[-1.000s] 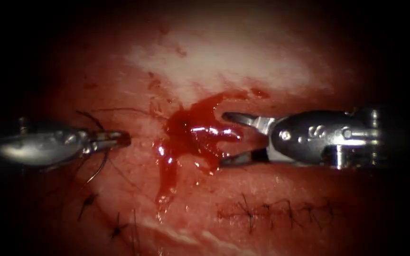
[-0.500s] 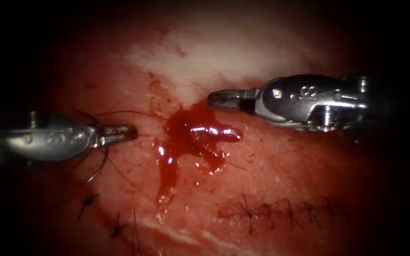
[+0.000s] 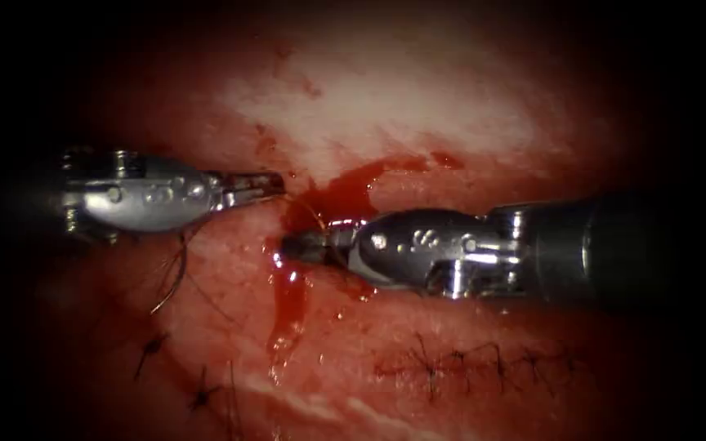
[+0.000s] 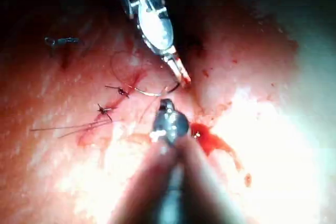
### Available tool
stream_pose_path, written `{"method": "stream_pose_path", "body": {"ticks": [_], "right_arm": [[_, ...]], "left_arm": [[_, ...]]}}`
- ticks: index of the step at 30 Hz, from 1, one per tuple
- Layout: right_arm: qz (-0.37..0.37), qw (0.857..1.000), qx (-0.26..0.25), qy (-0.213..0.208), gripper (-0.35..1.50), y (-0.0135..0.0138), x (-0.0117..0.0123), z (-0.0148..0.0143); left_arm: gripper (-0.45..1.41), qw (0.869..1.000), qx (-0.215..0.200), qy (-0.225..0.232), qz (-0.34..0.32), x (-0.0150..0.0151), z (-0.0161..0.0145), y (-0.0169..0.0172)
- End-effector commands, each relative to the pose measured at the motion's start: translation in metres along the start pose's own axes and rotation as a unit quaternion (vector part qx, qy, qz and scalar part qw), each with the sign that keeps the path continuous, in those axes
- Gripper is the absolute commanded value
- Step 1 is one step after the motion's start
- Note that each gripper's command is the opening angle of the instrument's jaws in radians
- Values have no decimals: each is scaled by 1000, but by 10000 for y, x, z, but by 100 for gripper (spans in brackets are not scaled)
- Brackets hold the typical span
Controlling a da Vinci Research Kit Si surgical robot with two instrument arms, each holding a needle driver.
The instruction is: Wound Closure
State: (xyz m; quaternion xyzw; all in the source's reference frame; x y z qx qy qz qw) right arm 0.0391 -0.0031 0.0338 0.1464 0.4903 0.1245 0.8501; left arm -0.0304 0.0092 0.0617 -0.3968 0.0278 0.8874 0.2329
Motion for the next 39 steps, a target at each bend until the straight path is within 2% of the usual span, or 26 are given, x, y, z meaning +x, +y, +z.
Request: {"method": "stream_pose_path", "body": {"ticks": [1,5,7,10,16,22,23,27,28,29,30,32,33,34,35,39], "right_arm": [[3,1000,3,25,-35,-4,-1,12],[33,996,8,79,-35,-3,-2,15],[37,995,7,88,-35,-3,-2,16],[69,988,-3,142,-35,1,1,21],[92,979,-13,180,-35,6,-1,24],[118,972,-41,199,-35,12,-4,27],[132,969,-66,198,-21,19,-5,27],[144,966,-85,195,-16,23,-7,29],[150,965,-99,193,-3,25,-8,32],[150,965,-99,193,-3,25,-8,32],[151,964,-106,191,7,26,-7,33],[158,964,-127,173,27,27,-5,38],[158,964,-127,173,27,27,-5,38],[153,966,-137,157,49,27,-3,42],[142,969,-143,143,63,27,-1,44],[108,976,-154,112,76,26,5,48]], "left_arm": [[-45,1000,0,4,-4,-11,16,6],[-45,1000,-8,1,-9,-35,33,9],[-45,1000,-9,3,-11,-38,35,9],[-45,1000,-25,12,-14,-46,44,20],[-45,999,-34,17,-20,-47,48,26],[-45,999,-37,19,-32,-50,49,31],[-45,998,-38,19,-36,-51,47,38],[-45,998,-39,20,-40,-52,44,46],[-45,998,-39,20,-43,-51,41,51],[-45,998,-39,20,-43,-51,41,51],[-45,998,-39,19,-46,-51,40,52],[-45,998,-40,19,-46,-49,36,59],[-45,998,-40,19,-46,-49,36,59],[-45,998,-40,19,-49,-47,33,62],[-45,998,-40,19,-50,-46,32,63],[-45,998,-41,19,-50,-45,30,63]]}}
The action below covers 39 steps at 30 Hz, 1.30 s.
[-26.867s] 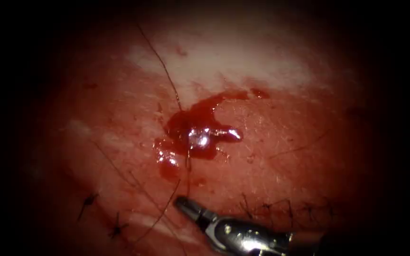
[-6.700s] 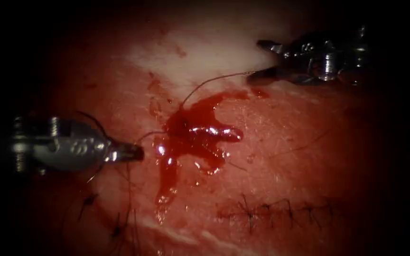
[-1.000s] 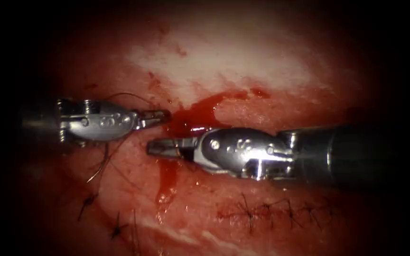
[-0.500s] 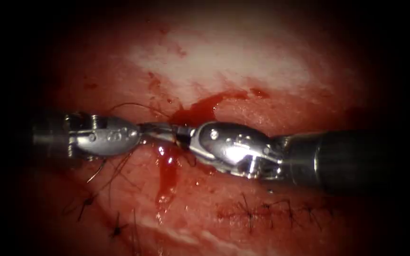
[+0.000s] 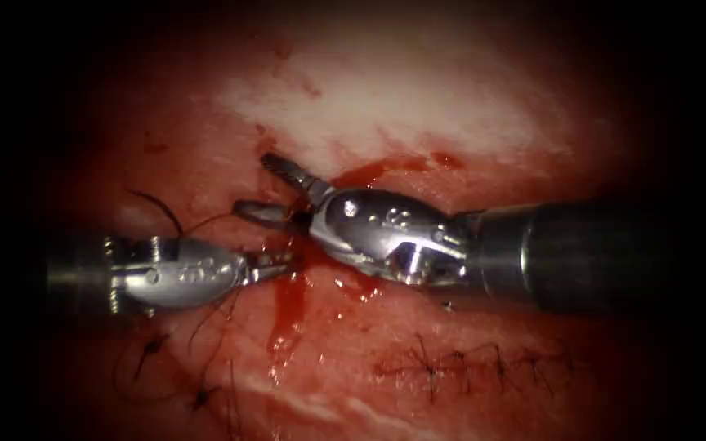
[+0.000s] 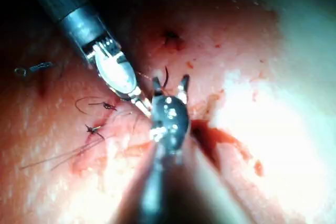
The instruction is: Wound Closure
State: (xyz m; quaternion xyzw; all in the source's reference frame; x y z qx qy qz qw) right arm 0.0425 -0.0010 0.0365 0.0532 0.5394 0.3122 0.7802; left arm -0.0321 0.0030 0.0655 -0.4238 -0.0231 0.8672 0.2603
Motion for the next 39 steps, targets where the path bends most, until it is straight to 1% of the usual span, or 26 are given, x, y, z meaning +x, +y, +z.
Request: {"method": "stream_pose_path", "body": {"ticks": [1,2,3,4,5,6,9,10,12,16,19,21,22,23,26,27,28,29,30,34,39], "right_arm": [[-46,999,2,-20,84,-8,4,11],[-46,999,2,-20,84,-8,4,11],[-66,997,2,-26,86,-11,6,13],[-77,997,3,-30,91,-13,8,13],[-97,995,14,-32,96,-17,10,14],[-114,992,30,-33,96,-22,12,14],[-129,990,40,-35,93,-26,13,13],[-147,987,43,-46,95,-29,12,15],[-154,986,44,-50,93,-32,12,18],[-179,981,45,-65,93,-39,9,31],[-197,977,49,-68,93,-43,8,41],[-215,971,66,-75,79,-45,6,49],[-215,971,66,-75,79,-45,6,49],[-224,968,80,-79,71,-45,4,51],[-232,964,98,-91,63,-46,-1,54],[-232,964,98,-91,63,-46,-1,54],[-235,961,109,-97,56,-47,-5,55],[-238,960,112,-99,56,-49,-8,56],[-240,959,114,-102,51,-51,-12,60],[-252,951,127,-125,46,-58,-23,72],[-259,947,131,-137,47,-61,-28,83]], "left_arm": [[-45,1000,-2,0,0,-4,7,4],[-45,1000,-2,0,0,-4,7,4],[-45,1000,-2,0,0,-5,7,3],[-45,1000,-2,0,0,-5,6,3],[-45,1000,-3,0,1,-5,6,2],[-45,1000,-4,0,1,-6,6,1],[-45,1000,-4,1,2,-7,4,0],[-45,1000,-5,1,2,-8,3,-1],[-45,1000,-5,1,2,-8,3,-1],[-45,1000,-5,1,2,-8,3,-1],[-45,1000,-5,1,3,-9,3,0],[-45,1000,-5,1,3,-11,2,1],[-45,1000,-5,1,3,-11,2,1],[-45,1000,-7,2,4,-13,1,1],[-45,1000,-6,0,5,-14,1,1],[-45,1000,-6,0,5,-14,1,1],[-45,1000,-6,0,5,-14,1,1],[-45,1000,-6,-1,5,-14,1,1],[-45,1000,-7,-3,5,-14,2,1],[-45,1000,-7,-5,5,-15,2,2],[-45,1000,-9,-8,6,-16,1,3]]}}
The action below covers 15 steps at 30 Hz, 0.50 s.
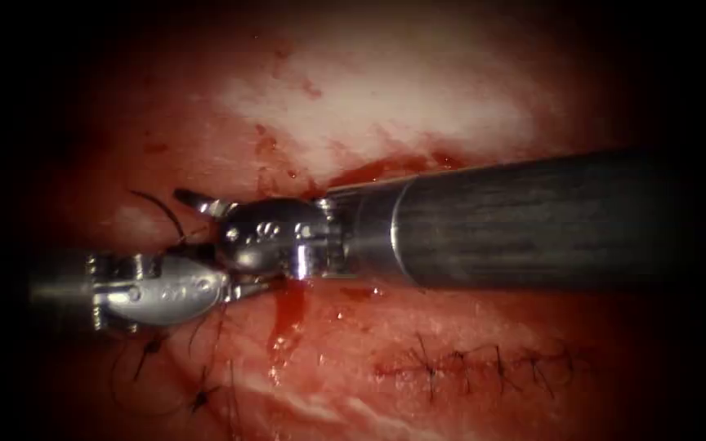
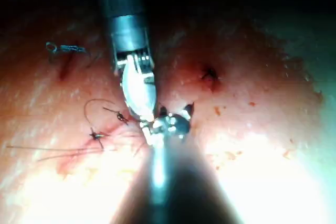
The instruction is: Wound Closure
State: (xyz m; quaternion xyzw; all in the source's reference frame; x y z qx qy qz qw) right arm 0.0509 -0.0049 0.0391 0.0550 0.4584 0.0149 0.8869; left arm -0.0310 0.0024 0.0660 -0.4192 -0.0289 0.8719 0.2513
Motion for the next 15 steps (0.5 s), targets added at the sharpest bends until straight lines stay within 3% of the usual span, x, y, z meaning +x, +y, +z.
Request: {"method": "stream_pose_path", "body": {"ticks": [1,3,5,8,11,15], "right_arm": [[0,1000,0,0,47,-3,1,12],[0,1000,0,0,46,-4,1,13],[0,1000,2,-2,22,-4,1,12],[0,1000,8,-9,16,-5,0,11],[-6,999,19,-27,17,-6,-1,9],[-19,997,37,-71,36,-11,-4,0]], "left_arm": [[-45,1000,-1,0,0,-4,7,5],[-45,1000,-1,0,0,-5,6,5],[-45,1000,-2,0,1,-6,6,5],[-45,1000,-2,0,1,-6,6,5],[-45,1000,-1,0,1,-6,6,5],[-45,1000,-2,-3,1,-7,7,5]]}}
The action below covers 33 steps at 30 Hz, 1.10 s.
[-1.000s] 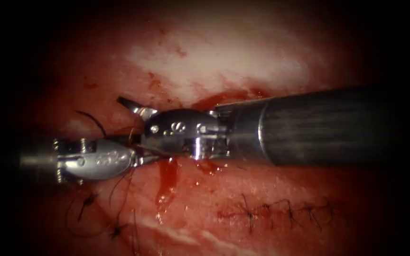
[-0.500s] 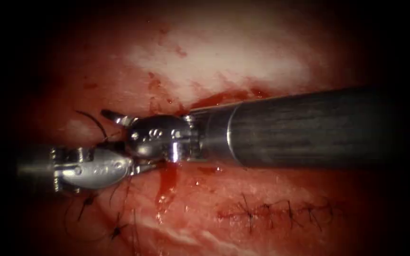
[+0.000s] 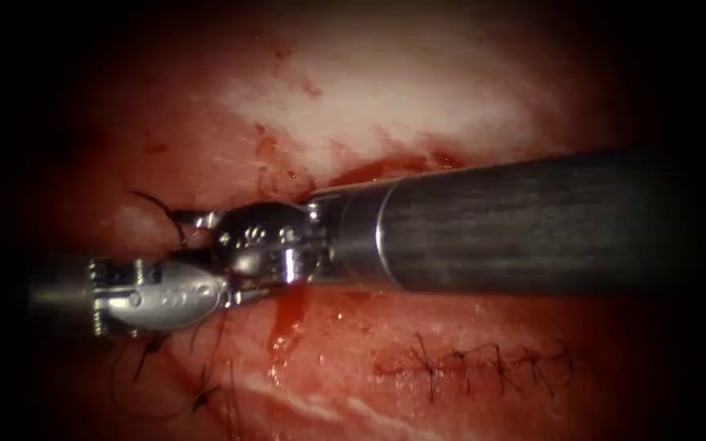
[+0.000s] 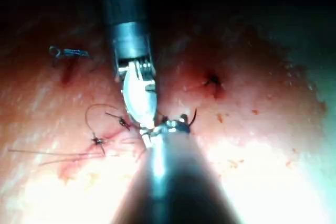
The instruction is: Wound Closure
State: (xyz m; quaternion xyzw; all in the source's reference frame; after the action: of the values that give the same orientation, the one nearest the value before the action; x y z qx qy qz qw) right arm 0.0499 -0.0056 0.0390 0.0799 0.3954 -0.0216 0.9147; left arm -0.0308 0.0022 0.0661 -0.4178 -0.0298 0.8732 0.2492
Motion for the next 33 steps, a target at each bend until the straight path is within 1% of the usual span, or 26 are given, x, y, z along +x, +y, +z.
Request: {"method": "stream_pose_path", "body": {"ticks": [1,4,5,7,8,11,13,18,21,22,25,27,28,29,30,31,33], "right_arm": [[-2,1000,1,0,36,-3,2,7],[-7,1000,-4,-7,51,-3,2,9],[-13,1000,-8,-11,68,-3,3,11],[-12,1000,-8,-12,71,-2,3,11],[-17,1000,-9,-15,76,-1,3,13],[-26,999,-5,-27,76,-1,4,15],[-40,998,10,-50,78,-5,3,22],[-56,996,25,-71,69,-10,-1,30],[-61,994,33,-82,68,-13,-4,33],[-68,993,38,-86,61,-14,-6,34],[-72,992,44,-94,51,-16,-8,37],[-73,991,50,-103,34,-16,-10,38],[-73,990,53,-106,16,-16,-11,38],[-73,988,62,-118,-35,-16,-12,38],[-73,988,62,-118,-35,-16,-12,38],[-75,985,78,-134,-35,-15,-13,34],[-74,986,67,-131,-35,-10,-12,27]], "left_arm": [[-45,1000,-1,0,0,-4,8,4],[-45,1000,-1,-2,0,-5,9,5],[-45,1000,-1,-3,1,-6,9,6],[-45,1000,-2,-4,1,-7,9,6],[-45,1000,-2,-4,1,-7,9,6],[-45,1000,-2,-6,1,-8,9,6],[-45,1000,-2,-6,1,-7,9,6],[-45,1000,-3,-7,2,-8,9,7],[-45,1000,-3,-7,2,-8,9,7],[-45,1000,-3,-7,2,-8,9,7],[-45,1000,-3,-7,2,-8,9,7],[-45,1000,-4,-8,2,-8,8,7],[-45,1000,-4,-8,2,-8,8,6],[-45,1000,-4,-8,2,-8,8,6],[-45,1000,-4,-8,2,-8,8,6],[-45,1000,-4,-8,2,-9,8,6],[-45,1000,-4,-8,2,-9,8,6]]}}
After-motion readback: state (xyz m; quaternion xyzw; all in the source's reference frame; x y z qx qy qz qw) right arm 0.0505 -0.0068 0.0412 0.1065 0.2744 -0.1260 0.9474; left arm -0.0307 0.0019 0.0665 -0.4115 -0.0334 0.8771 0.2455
